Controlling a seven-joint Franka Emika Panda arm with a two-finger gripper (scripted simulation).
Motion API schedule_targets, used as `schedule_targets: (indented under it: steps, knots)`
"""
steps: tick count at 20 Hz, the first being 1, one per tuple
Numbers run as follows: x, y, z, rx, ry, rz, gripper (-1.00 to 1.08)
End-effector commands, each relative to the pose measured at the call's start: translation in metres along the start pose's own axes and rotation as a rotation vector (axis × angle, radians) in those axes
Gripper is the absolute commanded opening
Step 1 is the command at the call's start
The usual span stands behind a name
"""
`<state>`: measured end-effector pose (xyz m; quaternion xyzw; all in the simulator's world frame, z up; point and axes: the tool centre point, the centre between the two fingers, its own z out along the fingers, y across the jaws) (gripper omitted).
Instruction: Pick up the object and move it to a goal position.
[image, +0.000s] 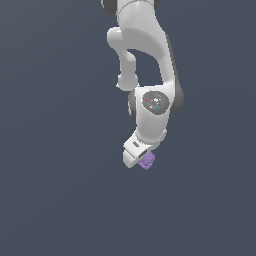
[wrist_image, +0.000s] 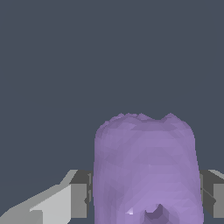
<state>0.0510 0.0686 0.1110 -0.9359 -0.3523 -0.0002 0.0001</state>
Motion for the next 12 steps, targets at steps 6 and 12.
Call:
schedule_targets:
  steps: [6, 12]
  knots:
    - [0.028, -0.004, -0.006, 0.0, 0.0, 0.002, -1.0]
    - [0.034, -0.005, -0.007, 0.0, 0.0, 0.001, -1.0]
